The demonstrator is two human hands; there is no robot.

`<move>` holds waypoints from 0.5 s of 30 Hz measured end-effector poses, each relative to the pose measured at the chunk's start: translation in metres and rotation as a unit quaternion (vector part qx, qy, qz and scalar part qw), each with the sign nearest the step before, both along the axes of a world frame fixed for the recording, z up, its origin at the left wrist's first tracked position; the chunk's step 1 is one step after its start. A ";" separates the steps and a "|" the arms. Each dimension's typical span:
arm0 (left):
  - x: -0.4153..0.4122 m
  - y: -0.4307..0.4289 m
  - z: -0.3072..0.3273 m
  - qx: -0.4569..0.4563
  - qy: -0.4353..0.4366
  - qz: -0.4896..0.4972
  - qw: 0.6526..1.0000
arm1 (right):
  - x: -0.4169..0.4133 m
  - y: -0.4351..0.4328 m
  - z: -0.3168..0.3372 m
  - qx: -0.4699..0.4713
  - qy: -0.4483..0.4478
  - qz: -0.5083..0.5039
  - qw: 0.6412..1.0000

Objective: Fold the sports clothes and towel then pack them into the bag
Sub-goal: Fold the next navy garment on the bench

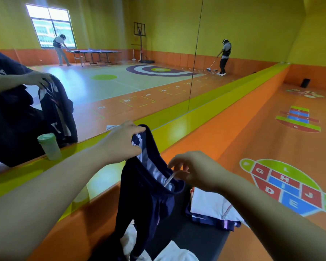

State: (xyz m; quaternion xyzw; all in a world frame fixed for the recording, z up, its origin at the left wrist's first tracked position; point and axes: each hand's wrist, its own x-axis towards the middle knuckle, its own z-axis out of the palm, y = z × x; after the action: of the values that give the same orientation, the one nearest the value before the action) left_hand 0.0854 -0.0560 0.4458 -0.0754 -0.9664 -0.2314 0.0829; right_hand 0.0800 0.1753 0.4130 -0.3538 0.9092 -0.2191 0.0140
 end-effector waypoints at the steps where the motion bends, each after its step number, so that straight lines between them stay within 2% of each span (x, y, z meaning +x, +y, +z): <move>1: 0.000 0.001 0.000 0.006 0.000 -0.006 1.000 | -0.002 -0.003 0.002 -0.009 0.009 0.007 1.000; 5: -0.004 0.005 0.001 0.030 0.006 -0.016 0.999 | -0.007 -0.022 0.005 -0.096 -0.014 0.002 0.995; 10: -0.005 0.005 0.004 0.067 0.019 -0.013 0.997 | -0.010 -0.036 -0.003 -0.261 -0.185 0.028 0.947; 13: -0.005 0.002 0.004 0.090 0.016 -0.007 0.996 | -0.013 -0.035 -0.008 -0.216 -0.189 0.017 0.958; 15: -0.003 0.000 0.004 0.103 0.012 -0.006 0.995 | -0.018 -0.029 -0.017 -0.123 -0.123 -0.003 0.985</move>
State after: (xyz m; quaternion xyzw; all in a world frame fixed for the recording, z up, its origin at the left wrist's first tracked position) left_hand 0.0825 -0.0561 0.4496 -0.0746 -0.9358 -0.3295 0.1005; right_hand 0.0622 0.1465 0.3962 -0.3203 0.8678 -0.3712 0.0815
